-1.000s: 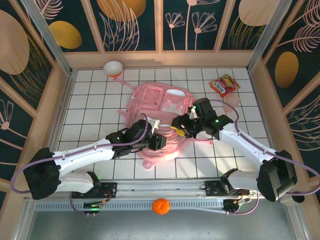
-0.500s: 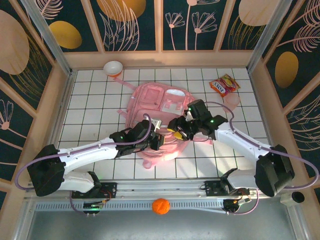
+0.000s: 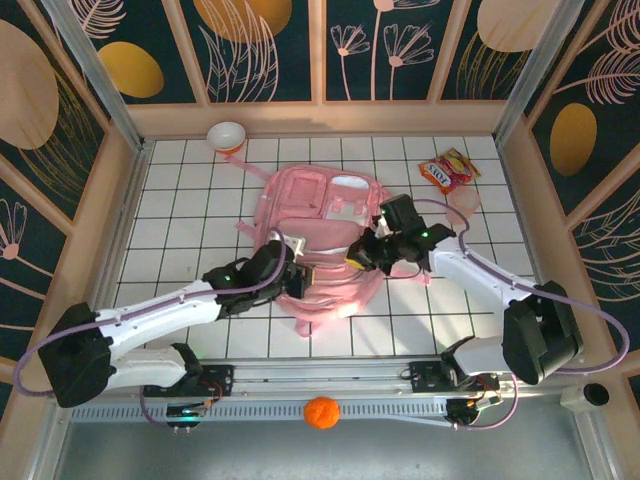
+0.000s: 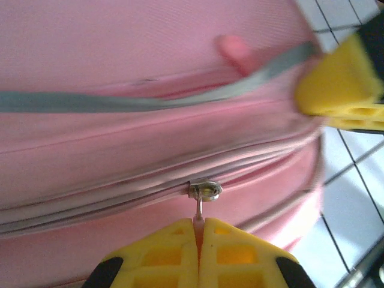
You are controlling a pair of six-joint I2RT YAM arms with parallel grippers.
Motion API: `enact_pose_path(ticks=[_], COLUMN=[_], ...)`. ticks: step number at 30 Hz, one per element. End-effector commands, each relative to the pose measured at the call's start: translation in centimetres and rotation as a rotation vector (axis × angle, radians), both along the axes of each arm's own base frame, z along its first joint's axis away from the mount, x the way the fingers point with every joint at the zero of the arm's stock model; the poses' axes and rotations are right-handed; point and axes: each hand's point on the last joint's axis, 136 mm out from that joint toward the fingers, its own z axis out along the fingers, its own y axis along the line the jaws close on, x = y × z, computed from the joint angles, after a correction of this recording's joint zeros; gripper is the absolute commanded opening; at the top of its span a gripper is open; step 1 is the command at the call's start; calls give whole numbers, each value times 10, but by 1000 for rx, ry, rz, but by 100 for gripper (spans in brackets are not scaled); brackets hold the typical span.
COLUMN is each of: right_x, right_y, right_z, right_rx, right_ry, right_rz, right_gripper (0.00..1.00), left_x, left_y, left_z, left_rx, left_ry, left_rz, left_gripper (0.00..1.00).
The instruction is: Pack the student bag
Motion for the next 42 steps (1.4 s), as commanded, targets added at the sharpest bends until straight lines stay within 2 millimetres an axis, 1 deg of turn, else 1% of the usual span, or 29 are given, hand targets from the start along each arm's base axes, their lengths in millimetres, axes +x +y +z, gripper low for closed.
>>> enact_pose_path(ticks=[1,3,5,7,9,11,13,14,16,17,18,20,21,22,24,25,26,28,29,31,33,34,36,40,42], right_x=[5,5,4,6,9,12,16,18,23,27,30,35,36,34,28,22,18,15,16,20,22,23,16,4,3], right_y=[-11,-11,-11,-15,-23,-29,-30,-31,-38,-42,-47,-51,-48,-39,-17,-1,14,36,44,58,70,74,86,98,99], right_z=[22,30,36,40,41,41,46,50,61,67,72,85,91,96,103,105,106,104,101,90,73,69,58,40,27], right_rx=[0,20,36,38,21,5,-13,-27,-75,-110,-147,-216,-236,-262,-306,-306,-297,-265,-256,-263,-286,-289,-253,-197,-210], right_ry=[-76,-91,-98,-107,-110,-115,-151,-181,-267,-321,-369,-513,-590,-696,-907,-1011,-1108,-1235,-1279,-1324,-1343,-1352,-1369,-1388,-1373], right_rz=[37,65,92,104,104,105,131,145,161,169,174,217,252,316,445,527,591,680,711,786,873,899,989,1100,1146], right_gripper=[0,0,0,0,0,0,0,14,36,44,49,55,57,58,58,59,59,59,59,59,59,59,59,59,59], left_x=[15,24,33,42,50,54,54,53,52,51,50,50,50,50,51,51,51,50,49,49,50,51,52,54,54], left_y=[44,61,73,82,91,91,81,75,66,61,58,51,48,46,43,41,40,38,38,37,37,38,37,39,39], left_z=[-8,-6,-5,-6,-8,-7,-1,2,6,7,7,8,9,11,14,17,17,19,20,22,25,25,25,24,25], left_rx=[106,145,162,173,184,177,144,121,89,79,77,75,74,71,64,57,54,42,39,31,22,22,24,32,32], left_ry=[-39,-72,-89,-95,-98,-112,-143,-155,-172,-176,-176,-178,-179,-184,-193,-198,-198,-194,-194,-198,-208,-208,-208,-211,-214], left_rz=[105,144,171,191,212,204,146,114,62,32,14,-26,-43,-56,-71,-77,-83,-91,-92,-88,-85,-79,-77,-69,-67], left_gripper=[0,0,0,0,0,0,0,0,0,0,0,0,0,0,0,0,0,0,0,0,0,0,0,0,0])
